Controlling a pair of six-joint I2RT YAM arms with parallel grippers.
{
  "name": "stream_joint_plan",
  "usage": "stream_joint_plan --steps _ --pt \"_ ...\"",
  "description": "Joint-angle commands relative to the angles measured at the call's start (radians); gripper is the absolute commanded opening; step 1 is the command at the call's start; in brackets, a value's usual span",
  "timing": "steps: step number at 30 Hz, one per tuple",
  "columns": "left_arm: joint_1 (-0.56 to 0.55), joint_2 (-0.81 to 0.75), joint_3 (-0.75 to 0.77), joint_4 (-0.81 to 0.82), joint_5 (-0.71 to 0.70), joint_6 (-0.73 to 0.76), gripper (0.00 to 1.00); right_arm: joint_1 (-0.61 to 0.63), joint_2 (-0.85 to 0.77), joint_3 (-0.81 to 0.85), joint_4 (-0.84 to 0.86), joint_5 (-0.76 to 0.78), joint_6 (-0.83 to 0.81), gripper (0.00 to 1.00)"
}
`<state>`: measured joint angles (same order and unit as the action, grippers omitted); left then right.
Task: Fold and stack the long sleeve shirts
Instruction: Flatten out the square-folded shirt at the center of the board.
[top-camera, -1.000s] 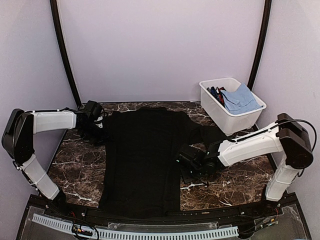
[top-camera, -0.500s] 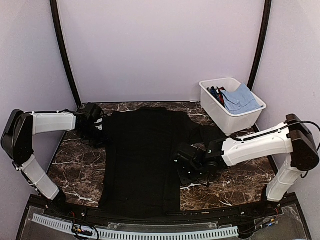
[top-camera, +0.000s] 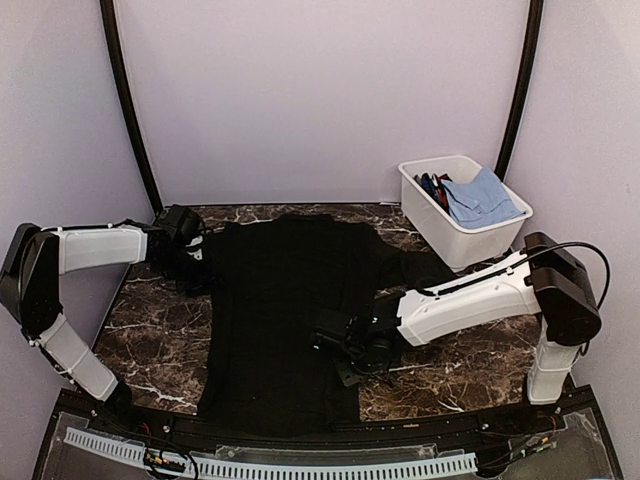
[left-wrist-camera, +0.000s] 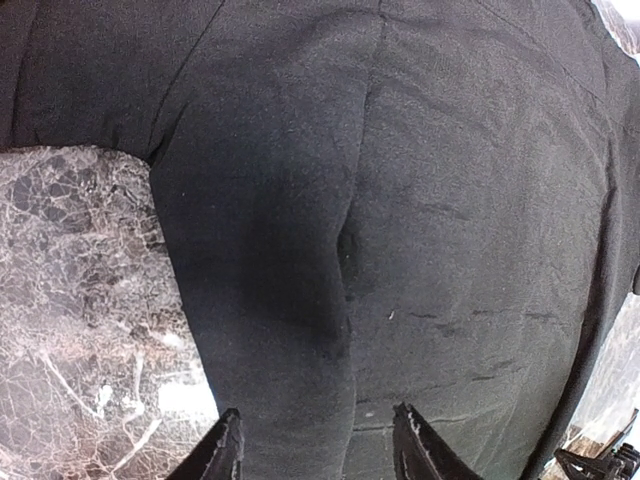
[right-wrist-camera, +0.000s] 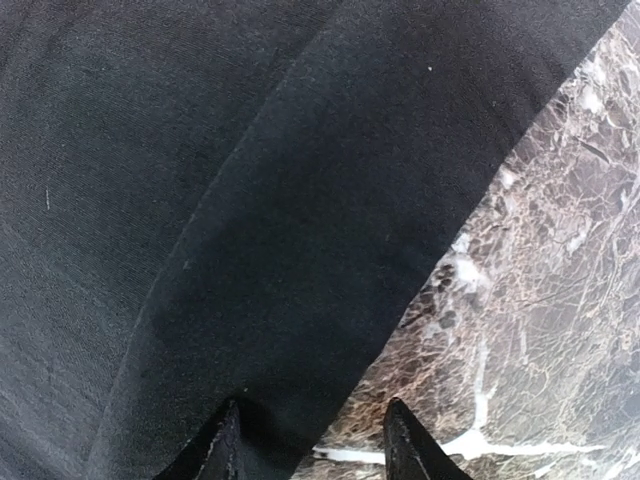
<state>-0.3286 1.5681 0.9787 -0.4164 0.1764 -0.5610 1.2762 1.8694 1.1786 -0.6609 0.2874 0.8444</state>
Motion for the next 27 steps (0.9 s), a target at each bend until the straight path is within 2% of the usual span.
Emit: stream_joint_plan --steps 1,9,11,27 --pt "-0.001 -0.047 -0.015 -0.016 0.009 0.011 0.50 0.025 0.061 0.000 -0.110 0.032 0.031 0.43" --pt "-0.001 -0.040 -0.018 -0.026 0.006 0.031 0.50 0.018 0.016 -0.113 -0.150 0.021 0.089 0.15" --pt "-0.001 -0.034 -0.018 -0.029 0.006 0.038 0.50 0.014 -0.005 -0.149 -0.146 0.013 0.104 0.12" --pt "-0.018 0.018 -0.007 -0.051 0.069 0.058 0.45 -0.051 -0.207 -0.436 -0.040 -0.046 0.241 0.14"
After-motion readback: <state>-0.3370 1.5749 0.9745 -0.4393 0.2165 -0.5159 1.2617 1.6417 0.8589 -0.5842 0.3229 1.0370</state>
